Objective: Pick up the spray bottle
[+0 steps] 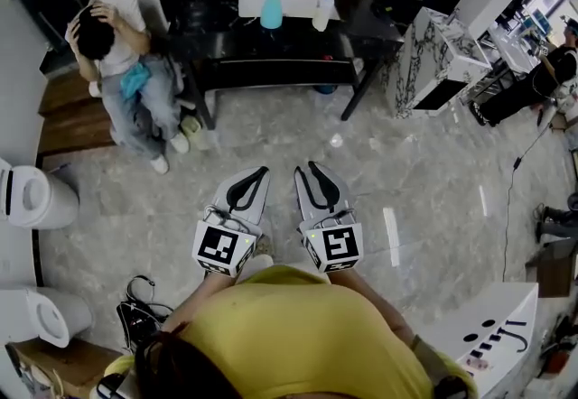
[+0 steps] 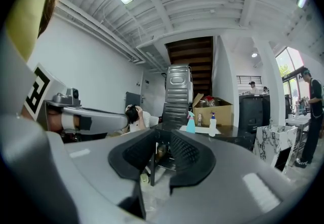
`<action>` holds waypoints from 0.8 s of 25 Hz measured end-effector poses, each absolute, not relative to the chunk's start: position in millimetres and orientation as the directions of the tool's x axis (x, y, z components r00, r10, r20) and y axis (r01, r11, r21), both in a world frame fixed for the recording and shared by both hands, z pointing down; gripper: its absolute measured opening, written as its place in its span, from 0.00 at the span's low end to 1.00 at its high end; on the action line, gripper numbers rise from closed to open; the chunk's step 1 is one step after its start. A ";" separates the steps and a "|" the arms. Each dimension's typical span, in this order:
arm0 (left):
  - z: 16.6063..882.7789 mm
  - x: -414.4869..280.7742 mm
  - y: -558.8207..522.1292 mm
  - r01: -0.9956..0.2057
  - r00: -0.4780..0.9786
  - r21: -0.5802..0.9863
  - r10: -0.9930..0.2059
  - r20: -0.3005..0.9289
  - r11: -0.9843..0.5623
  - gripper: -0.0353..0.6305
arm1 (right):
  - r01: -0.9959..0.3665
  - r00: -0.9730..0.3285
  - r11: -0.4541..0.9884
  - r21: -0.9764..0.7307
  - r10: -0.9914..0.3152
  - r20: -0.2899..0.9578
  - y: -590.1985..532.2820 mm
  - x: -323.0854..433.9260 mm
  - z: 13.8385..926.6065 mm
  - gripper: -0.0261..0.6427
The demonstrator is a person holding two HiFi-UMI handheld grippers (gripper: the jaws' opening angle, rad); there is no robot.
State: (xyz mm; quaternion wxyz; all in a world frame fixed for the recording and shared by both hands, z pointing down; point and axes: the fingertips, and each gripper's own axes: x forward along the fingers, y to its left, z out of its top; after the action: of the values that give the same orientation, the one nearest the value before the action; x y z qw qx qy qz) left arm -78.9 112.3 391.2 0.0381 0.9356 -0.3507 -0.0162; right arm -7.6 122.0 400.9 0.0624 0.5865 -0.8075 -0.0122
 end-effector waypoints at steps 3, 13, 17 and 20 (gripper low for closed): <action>392.1 -85.7 95.4 -0.660 0.748 0.093 -0.664 -0.003 -0.745 0.06 | -0.944 -0.310 0.318 0.092 -0.946 0.092 106.8 -12.6 401.8 0.19; 398.8 -85.0 41.9 -0.663 0.746 0.108 -0.666 0.011 -0.741 0.06 | -0.940 -0.325 0.332 0.080 -0.942 0.085 45.6 -12.7 404.4 0.23; 400.3 -83.1 13.2 -0.675 0.735 0.108 -0.679 -0.001 -0.730 0.06 | -0.937 -0.334 0.340 0.080 -0.940 0.071 13.9 -7.5 406.9 0.27; 404.1 -79.3 -16.9 -0.682 0.727 0.103 -0.687 -0.008 -0.724 0.06 | -0.936 -0.340 0.344 0.077 -0.939 0.060 -19.8 -0.9 411.8 0.28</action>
State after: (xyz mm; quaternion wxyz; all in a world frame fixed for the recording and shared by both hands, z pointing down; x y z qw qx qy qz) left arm -79.3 -16.9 404.1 0.0465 0.9281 -0.3688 -0.0229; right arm -0.9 -19.8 411.8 0.0467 0.5727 -0.8183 -0.0145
